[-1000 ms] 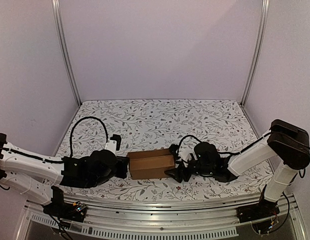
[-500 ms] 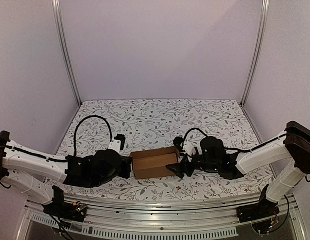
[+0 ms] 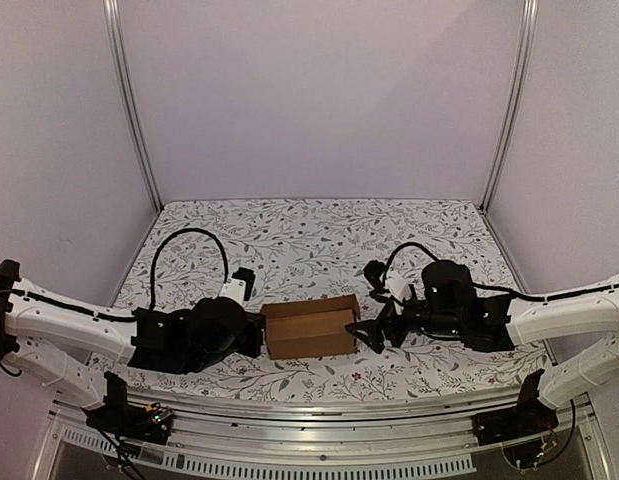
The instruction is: Fold the paper box
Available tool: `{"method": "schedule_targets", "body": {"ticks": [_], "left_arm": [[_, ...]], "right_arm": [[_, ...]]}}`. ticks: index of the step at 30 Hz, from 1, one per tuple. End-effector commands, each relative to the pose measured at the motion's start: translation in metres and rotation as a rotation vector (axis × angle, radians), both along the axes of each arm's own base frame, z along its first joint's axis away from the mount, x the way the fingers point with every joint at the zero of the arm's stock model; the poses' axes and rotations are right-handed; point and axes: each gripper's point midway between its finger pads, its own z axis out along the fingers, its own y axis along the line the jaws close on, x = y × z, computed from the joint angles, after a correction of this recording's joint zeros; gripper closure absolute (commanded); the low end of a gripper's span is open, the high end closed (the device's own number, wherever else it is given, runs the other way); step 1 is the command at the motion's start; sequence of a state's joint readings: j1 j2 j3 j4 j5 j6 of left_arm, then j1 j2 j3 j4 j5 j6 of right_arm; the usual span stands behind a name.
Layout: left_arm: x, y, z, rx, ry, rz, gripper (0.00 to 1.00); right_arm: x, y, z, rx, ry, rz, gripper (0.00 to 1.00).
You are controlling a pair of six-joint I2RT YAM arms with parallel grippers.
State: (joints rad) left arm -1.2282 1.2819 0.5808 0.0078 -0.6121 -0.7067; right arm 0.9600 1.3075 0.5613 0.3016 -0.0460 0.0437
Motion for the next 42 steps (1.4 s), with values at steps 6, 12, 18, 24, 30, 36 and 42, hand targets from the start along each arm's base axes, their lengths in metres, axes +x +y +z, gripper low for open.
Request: {"method": "schedule_targets", "body": {"ticks": [6,12,18,24,30,36,42], "left_arm": [[-0.013,0.003,-0.022,0.118,0.045,-0.052,1.00],[-0.012,0.002,-0.022,0.119,0.045,-0.051,1.00],[-0.013,0.002,-0.022,0.122,0.046,-0.050,1.00],[-0.012,0.001,-0.024,0.125,0.048,-0.047,1.00],[-0.012,0.000,-0.024,0.129,0.049,-0.047,1.00],[-0.012,-0.002,-0.024,0.131,0.049,-0.050,1.00],[-0.012,-0.002,-0.024,0.131,0.049,-0.048,1.00]], "right_arm": [[0.011,-0.012,0.003,-0.034,0.202,-0.171,0.01],[0.014,-0.011,0.013,-0.003,0.209,-0.190,0.19],[0.013,-0.017,0.009,-0.036,0.219,-0.227,0.57],[0.009,-0.007,0.005,-0.061,0.218,-0.221,0.70],[0.007,0.004,0.001,-0.081,0.219,-0.209,0.80],[0.006,0.008,-0.003,-0.099,0.220,-0.215,0.91],[0.003,0.010,-0.007,-0.103,0.234,-0.215,0.95]]}}
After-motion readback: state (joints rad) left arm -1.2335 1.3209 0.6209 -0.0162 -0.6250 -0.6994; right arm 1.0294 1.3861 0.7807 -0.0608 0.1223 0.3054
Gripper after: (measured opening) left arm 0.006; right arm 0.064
